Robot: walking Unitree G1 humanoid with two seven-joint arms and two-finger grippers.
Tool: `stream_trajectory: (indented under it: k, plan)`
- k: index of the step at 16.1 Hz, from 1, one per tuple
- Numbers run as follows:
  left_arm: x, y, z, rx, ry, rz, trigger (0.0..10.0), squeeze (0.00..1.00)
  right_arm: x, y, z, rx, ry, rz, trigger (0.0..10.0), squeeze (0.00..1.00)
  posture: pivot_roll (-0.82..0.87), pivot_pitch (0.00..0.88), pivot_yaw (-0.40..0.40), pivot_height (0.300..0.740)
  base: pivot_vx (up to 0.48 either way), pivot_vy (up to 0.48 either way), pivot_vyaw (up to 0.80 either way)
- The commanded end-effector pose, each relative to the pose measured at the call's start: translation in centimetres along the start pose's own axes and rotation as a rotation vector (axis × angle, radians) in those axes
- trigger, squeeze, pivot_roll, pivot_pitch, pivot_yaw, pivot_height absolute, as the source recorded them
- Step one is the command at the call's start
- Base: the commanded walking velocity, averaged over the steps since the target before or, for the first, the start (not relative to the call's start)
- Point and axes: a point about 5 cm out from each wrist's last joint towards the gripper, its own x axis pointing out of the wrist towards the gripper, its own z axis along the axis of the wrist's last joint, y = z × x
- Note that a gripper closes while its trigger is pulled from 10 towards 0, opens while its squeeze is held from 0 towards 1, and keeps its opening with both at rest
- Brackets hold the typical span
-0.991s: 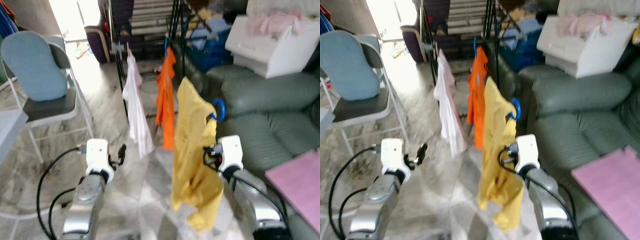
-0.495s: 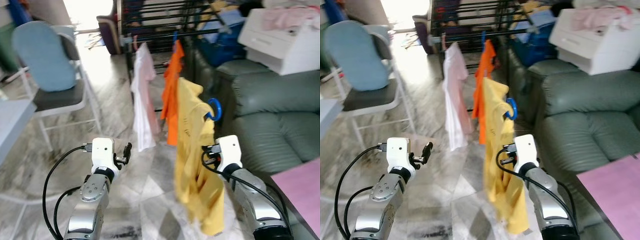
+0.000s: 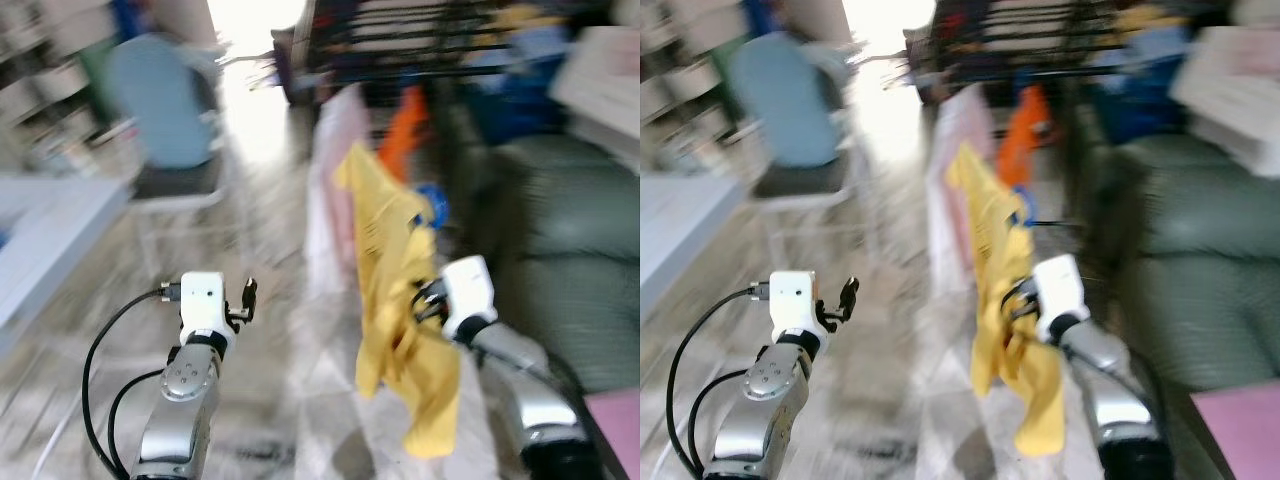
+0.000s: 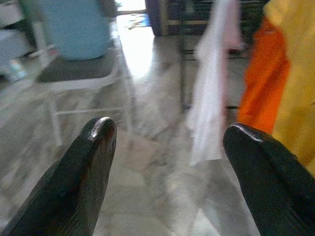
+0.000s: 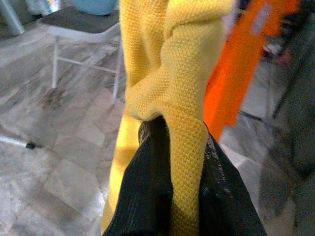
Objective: Hang hanger
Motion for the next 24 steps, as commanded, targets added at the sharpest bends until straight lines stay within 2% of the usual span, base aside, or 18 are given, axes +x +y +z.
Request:
stream_trajectory:
  k: [1, 9, 11, 17, 20, 24]
  plan:
    - [-0.1, 1.0, 0.0, 0.018, -0.005, 0.036, 10.0, 0.00, 0.8, 1.2, 1.5, -0.016, -0.065, 0.047, 10.0, 0.00, -0.14, 0.000, 0.065, 0.740, 0.000, 0.000, 0.80]
    - [0.0, 0.5, 0.1, 0.062, -0.014, 0.018, 10.0, 0.00, 1.2, 2.3, 2.5, -0.020, -0.113, 0.095, 10.0, 0.00, -0.14, 0.000, 0.063, 0.740, 0.000, 0.000, 0.80]
    - [0.1, 0.1, 0.1, 0.077, -0.018, -0.002, 10.0, 0.00, 1.6, 2.8, 3.4, -0.015, -0.141, 0.151, 10.0, 0.00, -0.14, 0.000, 0.064, 0.740, 0.000, 0.000, 0.80]
    - [0.3, -0.1, 0.1, 0.080, -0.015, -0.009, 10.0, 0.00, 1.9, 3.6, 4.2, -0.031, -0.160, 0.225, 10.0, 0.00, -0.14, 0.000, 0.062, 0.740, 0.000, 0.000, 0.80]
    - [0.4, -0.5, 0.1, 0.069, -0.024, -0.044, 10.0, 0.00, 2.0, 4.2, 4.4, -0.026, -0.167, 0.258, 10.0, 0.00, -0.14, 0.000, 0.062, 0.740, 0.000, 0.000, 0.75]
    - [0.2, -0.6, 0.5, 0.023, -0.056, -0.067, 10.0, 0.00, 1.7, 4.4, 4.0, -0.028, -0.165, 0.262, 10.0, 0.00, -0.14, 0.000, 0.062, 0.740, 0.000, 0.000, 0.00]
